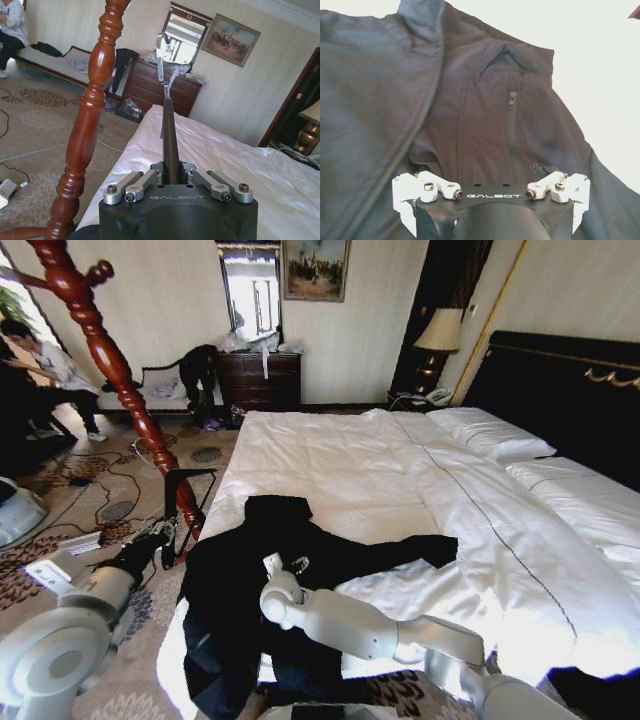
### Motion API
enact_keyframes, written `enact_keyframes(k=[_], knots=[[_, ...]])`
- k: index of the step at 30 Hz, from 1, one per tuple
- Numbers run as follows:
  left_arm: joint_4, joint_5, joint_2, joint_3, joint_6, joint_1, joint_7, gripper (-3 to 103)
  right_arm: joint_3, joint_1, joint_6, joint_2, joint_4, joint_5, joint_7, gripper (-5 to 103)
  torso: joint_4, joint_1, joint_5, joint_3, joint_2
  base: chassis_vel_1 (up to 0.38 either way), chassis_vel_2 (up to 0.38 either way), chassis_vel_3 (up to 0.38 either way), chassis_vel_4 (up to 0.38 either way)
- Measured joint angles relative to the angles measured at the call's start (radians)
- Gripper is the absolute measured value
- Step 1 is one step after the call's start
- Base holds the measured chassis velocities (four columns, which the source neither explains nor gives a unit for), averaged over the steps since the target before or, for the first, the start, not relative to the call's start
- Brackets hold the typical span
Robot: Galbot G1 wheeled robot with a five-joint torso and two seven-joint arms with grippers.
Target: Pick up the clothes from the bed and hang them on the clothes hanger.
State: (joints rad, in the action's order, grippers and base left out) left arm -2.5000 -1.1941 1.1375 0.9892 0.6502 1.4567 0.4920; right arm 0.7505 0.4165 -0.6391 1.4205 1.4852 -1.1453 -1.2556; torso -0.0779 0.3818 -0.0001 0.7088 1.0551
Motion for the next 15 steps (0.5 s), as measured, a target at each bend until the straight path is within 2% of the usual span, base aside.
enact_keyframes(k=[7, 15], knots=[[0.0, -0.001, 0.003, 0.0, 0.0, 0.002, 0.002, 16, -0.012, -0.035, 0.035, 0.023, -0.085, 0.087, 0.071, 100, 0.0, 0.0, 0.0, 0.0, 0.0, 0.0, 0.0, 0.0, 0.0], [0.01, -0.011, 0.028, -0.001, -0.014, 0.012, 0.02, 16, -0.012, -0.05, 0.119, 0.035, -0.109, 0.154, 0.148, 100, 0.0, 0.0, 0.0001, 0.0, 0.0, 0.0, 0.0, 0.0, 0.0]])
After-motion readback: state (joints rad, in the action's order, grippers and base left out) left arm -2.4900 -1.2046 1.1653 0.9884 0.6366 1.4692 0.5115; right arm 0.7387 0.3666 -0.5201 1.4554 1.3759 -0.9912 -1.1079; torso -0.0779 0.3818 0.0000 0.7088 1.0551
